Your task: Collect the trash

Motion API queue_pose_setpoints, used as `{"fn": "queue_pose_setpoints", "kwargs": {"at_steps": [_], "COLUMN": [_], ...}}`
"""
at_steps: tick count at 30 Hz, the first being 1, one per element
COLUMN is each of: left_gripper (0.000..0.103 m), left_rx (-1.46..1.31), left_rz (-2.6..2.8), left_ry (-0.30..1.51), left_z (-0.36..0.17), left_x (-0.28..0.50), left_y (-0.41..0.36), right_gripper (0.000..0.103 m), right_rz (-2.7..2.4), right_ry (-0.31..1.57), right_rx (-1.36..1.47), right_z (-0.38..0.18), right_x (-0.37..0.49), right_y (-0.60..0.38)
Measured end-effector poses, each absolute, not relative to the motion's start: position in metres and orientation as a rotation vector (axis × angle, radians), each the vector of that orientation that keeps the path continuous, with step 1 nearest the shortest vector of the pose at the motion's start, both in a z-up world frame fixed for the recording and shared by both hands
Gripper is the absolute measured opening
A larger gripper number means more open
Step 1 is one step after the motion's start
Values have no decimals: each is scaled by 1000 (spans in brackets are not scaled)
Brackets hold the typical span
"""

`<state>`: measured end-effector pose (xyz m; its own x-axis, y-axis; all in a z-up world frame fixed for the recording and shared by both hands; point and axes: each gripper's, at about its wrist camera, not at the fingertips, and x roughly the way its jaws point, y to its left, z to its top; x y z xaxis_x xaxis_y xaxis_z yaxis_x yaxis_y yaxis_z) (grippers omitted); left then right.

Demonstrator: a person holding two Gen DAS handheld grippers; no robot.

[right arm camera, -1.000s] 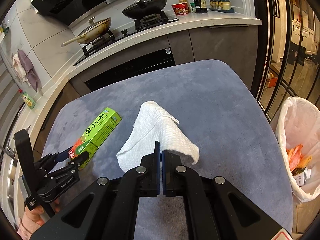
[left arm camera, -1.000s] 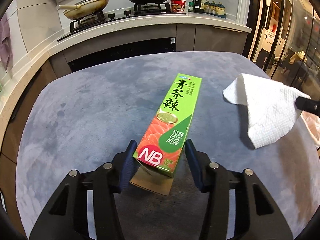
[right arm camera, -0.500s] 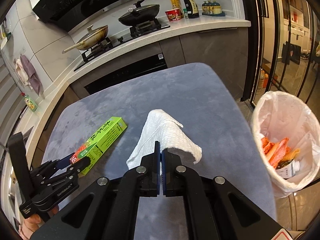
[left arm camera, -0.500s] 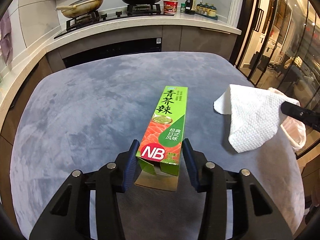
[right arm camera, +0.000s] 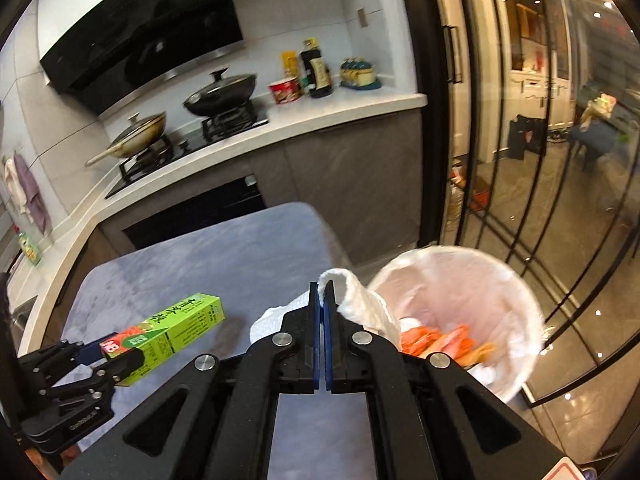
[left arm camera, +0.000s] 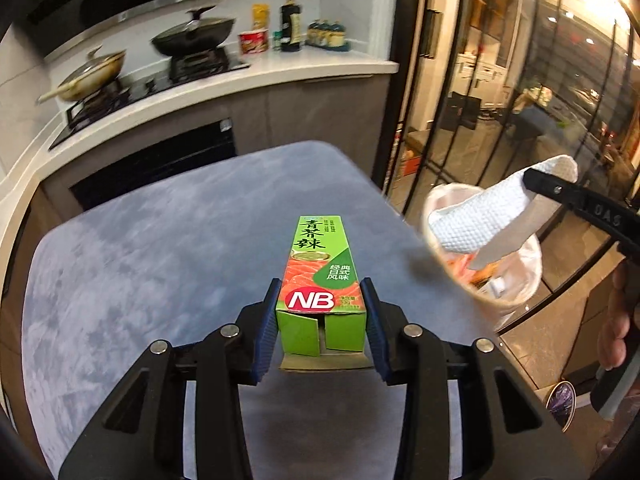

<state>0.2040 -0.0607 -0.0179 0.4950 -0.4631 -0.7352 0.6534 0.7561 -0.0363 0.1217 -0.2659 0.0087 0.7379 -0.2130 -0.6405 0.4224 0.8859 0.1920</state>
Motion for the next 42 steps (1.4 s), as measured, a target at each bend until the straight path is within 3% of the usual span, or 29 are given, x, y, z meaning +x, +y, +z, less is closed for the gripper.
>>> {"fn": "queue_pose_setpoints", "kwargs": {"at_steps": [6,13,20,23,25,30,37,42], "left_gripper": [37,37,38,39,49,55,74,76], "left_rx": [294,371,431,437,446,442,420,402], "left_rz": [-815,-893,-919,-912,-894,-849,-759,-701], "left_ry": [774,849,886,875,864,848,824,839], "left_z": [-3,-36,-66,-69,-70,-67,-57,-54], "left_x": [183,165,154,151,151,151,149,143], "left_y": [-136,-220,-256,-259,-260,-258,-237,-220], "right_gripper": [2,2,5,24,40,50,62,67], "right_rz": [-441,-446,-472,-495,-510,-542,-536,-525], "right_ry": [671,831,902,899,886,867,834,830], "right_rx": [327,330,335,344,336,274,169,91], "right_z": [8,-32,-62,-66,-64,-56,-36,-24], "right_x": [107,119,116,111,107,105,97,86], "right_y": [-321,-367,-384,-384,-383,-378,-356,-335]}}
